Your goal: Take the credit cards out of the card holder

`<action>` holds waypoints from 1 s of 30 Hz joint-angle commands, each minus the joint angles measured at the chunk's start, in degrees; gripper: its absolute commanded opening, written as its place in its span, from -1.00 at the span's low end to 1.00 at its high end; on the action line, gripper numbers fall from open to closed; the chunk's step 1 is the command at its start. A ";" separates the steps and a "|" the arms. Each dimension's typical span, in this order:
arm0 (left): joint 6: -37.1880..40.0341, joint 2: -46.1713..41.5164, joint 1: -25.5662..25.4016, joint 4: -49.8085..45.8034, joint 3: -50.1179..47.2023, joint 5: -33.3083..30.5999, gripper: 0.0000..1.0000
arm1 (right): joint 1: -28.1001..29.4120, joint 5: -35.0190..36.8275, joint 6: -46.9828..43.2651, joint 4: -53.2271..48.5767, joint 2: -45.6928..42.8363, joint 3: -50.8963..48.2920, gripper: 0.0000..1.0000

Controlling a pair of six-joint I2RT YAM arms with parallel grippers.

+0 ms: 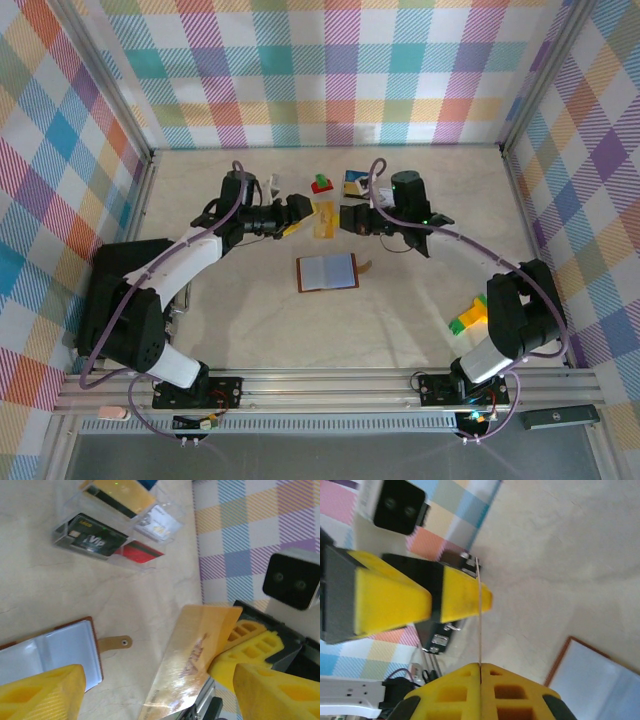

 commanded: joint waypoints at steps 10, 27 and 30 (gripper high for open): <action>-3.69 0.85 0.01 11.17 2.27 9.05 0.09 | -1.86 -9.45 11.32 15.84 2.34 2.06 -1.00; -7.88 0.77 -0.12 15.50 2.93 10.41 -1.00 | -1.73 -10.50 21.23 23.38 4.57 1.12 -0.44; -8.33 0.87 -0.12 15.85 3.10 10.00 -1.00 | -1.51 -11.14 24.25 27.02 5.82 1.09 -0.39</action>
